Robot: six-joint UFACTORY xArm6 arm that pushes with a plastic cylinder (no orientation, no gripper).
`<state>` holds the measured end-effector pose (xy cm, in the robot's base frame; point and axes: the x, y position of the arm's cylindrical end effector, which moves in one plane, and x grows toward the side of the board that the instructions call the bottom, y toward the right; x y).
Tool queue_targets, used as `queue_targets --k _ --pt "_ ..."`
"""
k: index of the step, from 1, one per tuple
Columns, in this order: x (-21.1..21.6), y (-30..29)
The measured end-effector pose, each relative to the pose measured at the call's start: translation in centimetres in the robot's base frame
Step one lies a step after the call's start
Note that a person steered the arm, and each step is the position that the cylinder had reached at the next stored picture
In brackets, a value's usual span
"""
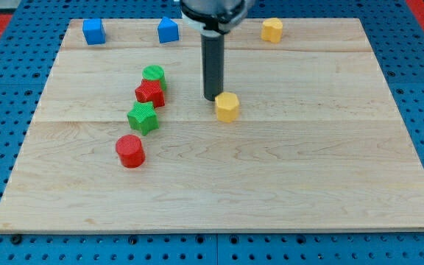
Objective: Move the yellow hexagon towards the bottom
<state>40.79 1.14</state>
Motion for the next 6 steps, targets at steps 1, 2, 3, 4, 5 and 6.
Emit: queue_targets --k 1,2,3,4,5,6 --pt "5.2 8.7" --pt "7.6 9.5" --pt "4.1 7.1" --pt "7.4 5.1" --pt "10.0 7.1" --pt "11.9 13.3"
